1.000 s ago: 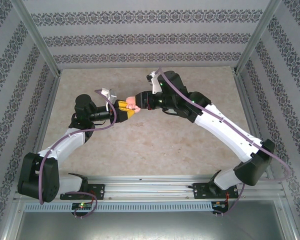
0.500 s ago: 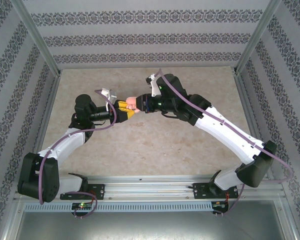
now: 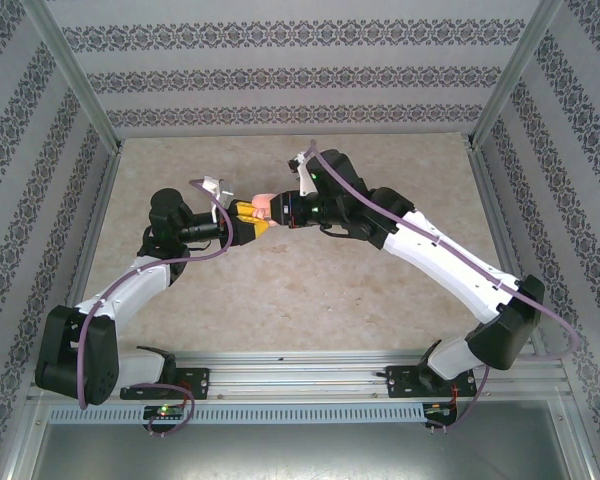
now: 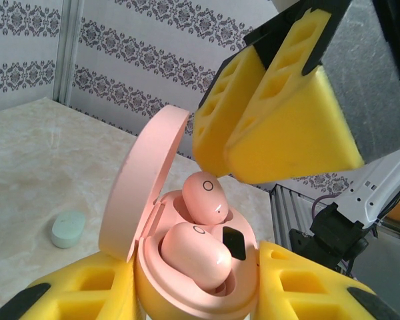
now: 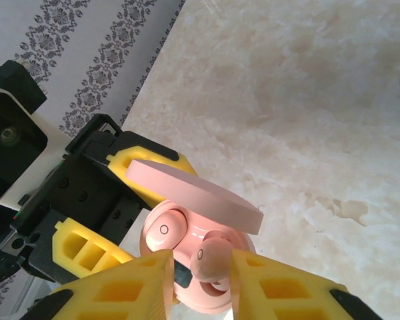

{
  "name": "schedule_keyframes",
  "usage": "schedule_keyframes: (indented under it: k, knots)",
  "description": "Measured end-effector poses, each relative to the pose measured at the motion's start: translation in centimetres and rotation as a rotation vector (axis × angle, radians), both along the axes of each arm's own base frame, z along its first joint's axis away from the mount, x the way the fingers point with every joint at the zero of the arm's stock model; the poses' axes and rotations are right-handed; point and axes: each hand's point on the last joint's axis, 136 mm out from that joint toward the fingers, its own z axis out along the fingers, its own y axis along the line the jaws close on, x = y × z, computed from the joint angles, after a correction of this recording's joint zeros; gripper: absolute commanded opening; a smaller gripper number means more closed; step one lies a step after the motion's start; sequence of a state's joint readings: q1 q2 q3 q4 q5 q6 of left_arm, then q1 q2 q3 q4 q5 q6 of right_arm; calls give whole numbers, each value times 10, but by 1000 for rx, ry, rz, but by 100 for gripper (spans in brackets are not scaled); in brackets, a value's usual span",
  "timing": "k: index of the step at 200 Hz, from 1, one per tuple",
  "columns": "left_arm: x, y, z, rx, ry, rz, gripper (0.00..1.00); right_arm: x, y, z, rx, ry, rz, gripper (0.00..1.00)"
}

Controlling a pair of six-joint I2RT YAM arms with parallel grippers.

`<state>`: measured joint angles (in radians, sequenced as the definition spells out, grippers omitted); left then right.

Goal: Insert wireless bluetooth earbuds into charging case

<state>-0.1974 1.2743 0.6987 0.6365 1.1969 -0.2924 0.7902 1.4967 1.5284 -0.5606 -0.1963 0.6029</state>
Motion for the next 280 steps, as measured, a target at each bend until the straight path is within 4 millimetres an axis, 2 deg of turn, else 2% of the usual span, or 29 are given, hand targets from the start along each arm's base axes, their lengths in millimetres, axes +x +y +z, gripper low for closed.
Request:
schedule_keyframes:
  k: [86,171,215,262,280]
  knots:
    - [-1,1,-3,7,17,4,21,4,3,-12,-22,21,-1,30]
    - [0,2,-2,14,8,23,21,7,7,-10,-19,19,0,33]
    - [0,2,-2,15,6,22,21,6,7,-7,-22,22,-3,41]
    - [-1,2,-8,32,11,20,21,11,-9,-11,-69,45,-106,41]
    - [-1,2,-9,36,11,20,21,11,-12,-12,-77,51,-124,38]
